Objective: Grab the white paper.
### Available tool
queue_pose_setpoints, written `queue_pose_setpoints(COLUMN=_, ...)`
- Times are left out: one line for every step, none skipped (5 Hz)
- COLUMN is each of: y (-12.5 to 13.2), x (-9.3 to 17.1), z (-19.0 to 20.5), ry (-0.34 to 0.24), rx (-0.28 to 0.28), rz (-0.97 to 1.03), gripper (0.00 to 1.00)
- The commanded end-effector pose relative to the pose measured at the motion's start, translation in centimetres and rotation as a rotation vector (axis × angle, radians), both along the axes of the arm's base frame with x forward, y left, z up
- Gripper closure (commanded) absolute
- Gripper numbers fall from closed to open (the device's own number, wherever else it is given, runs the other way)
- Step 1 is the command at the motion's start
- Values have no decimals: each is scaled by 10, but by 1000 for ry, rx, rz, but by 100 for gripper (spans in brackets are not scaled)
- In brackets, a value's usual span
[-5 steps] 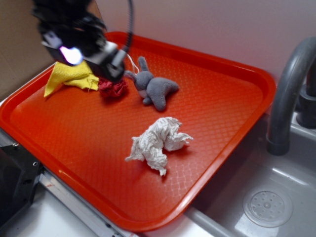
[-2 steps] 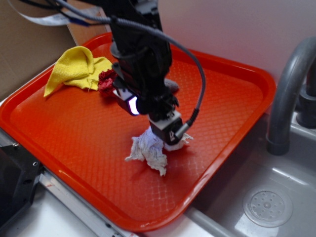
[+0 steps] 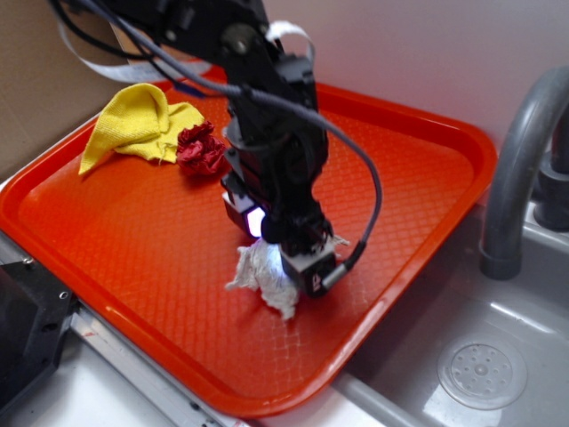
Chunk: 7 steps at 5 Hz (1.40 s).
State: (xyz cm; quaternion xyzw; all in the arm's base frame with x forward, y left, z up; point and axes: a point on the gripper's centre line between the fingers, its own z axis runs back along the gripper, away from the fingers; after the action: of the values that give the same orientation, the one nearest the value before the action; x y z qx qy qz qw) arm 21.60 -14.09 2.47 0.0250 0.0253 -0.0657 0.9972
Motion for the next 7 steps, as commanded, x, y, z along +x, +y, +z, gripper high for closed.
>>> queue_pose_setpoints(y=-7, x=4, z=3, ry=-38, rx=10, rz=-31, gripper=100)
queue_pose_setpoints(y=-6, x=2, z=11, ry=-64, rx=24, rz=-45, gripper=100)
queue_pose_setpoints(y=-1, x=8, z=16, ry=-70, rx=56, rz=-126, gripper=100)
queue_pose_setpoints(y=7, x=11, z=31, ry=-84, rx=93, rz=-165, gripper=100)
queue_pose_setpoints(y=37, x=19, z=76, ry=-117, rx=87, rz=-93, gripper=100)
queue_pose_setpoints(y=74, x=23, z=119, ry=-134, rx=25, rz=37, gripper=100)
queue_pose_setpoints(y=115, x=13, z=152, ry=-149, rx=-41, rz=263, gripper=100)
